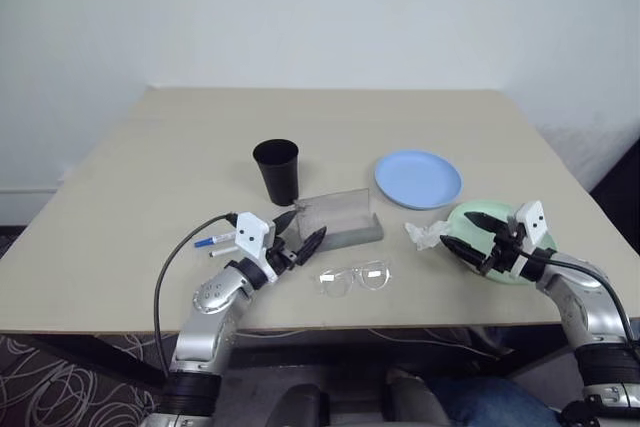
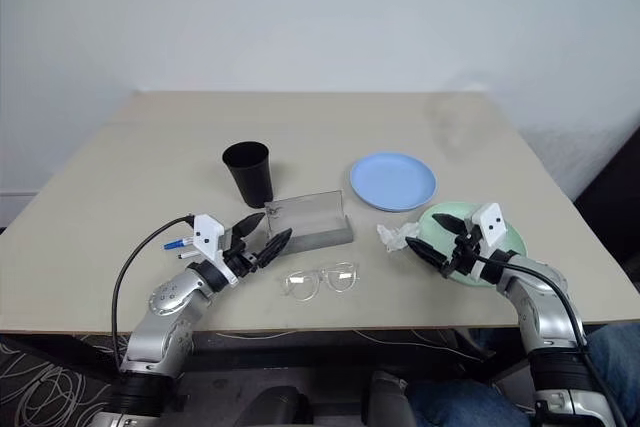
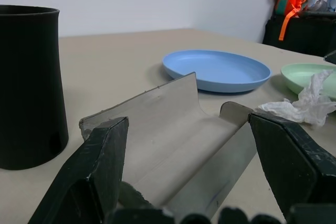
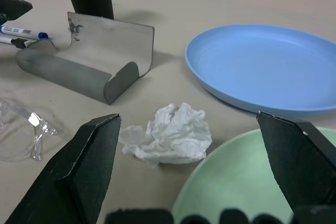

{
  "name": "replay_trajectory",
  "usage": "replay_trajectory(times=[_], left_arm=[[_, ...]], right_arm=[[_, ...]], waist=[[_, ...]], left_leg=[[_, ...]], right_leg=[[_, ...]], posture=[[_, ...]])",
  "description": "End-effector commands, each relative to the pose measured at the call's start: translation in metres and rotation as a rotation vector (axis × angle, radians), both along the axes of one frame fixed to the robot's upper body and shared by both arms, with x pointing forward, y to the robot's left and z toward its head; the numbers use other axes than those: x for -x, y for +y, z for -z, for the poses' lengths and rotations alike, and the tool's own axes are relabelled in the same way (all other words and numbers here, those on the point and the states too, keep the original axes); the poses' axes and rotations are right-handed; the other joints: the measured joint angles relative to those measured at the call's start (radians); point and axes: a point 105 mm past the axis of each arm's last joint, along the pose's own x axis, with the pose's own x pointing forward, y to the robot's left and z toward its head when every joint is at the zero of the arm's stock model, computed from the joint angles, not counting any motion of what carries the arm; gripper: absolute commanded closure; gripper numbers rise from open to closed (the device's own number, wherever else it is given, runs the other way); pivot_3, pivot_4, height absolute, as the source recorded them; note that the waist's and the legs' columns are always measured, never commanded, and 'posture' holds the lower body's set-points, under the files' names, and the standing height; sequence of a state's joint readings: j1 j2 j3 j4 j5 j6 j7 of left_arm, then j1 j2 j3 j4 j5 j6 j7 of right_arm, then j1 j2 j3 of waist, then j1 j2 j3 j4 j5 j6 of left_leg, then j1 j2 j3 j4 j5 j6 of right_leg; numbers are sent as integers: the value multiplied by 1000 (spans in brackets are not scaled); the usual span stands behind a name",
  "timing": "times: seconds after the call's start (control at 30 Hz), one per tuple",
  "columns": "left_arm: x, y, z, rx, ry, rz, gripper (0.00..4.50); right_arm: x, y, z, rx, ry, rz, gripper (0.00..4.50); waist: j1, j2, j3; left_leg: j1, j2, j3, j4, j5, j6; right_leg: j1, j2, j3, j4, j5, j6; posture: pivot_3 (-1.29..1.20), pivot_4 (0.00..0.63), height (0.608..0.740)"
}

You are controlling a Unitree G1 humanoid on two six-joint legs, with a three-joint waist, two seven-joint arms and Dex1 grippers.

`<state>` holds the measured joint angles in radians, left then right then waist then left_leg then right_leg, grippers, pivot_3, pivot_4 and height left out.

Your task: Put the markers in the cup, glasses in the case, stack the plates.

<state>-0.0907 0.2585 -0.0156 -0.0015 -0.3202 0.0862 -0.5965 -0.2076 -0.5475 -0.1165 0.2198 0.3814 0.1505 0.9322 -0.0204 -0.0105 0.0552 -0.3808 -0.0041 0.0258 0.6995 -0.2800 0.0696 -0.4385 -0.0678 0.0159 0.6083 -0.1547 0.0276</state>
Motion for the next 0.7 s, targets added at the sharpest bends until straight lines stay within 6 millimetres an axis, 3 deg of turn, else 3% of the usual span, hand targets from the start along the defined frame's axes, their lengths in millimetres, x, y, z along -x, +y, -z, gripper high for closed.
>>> replay_trajectory(times=[0.03, 0.7], left_arm=[[-2, -3, -19, -6, -81, 4, 671], [3, 28, -16, -55, -62, -50, 671]], right_arm=[[-7, 3, -26, 8, -85, -19, 3], [-3, 20, -29, -22, -87, -19, 3]], waist=[[0, 0, 0], [1, 0, 0]], left_leg=[[0, 0, 0, 0, 0, 0], [0, 0, 0, 0, 0, 0]], right_leg=[[0, 0, 0, 0, 0, 0], [0, 0, 0, -1, 0, 0]], posture=[[0, 0, 721], [0, 0, 721]])
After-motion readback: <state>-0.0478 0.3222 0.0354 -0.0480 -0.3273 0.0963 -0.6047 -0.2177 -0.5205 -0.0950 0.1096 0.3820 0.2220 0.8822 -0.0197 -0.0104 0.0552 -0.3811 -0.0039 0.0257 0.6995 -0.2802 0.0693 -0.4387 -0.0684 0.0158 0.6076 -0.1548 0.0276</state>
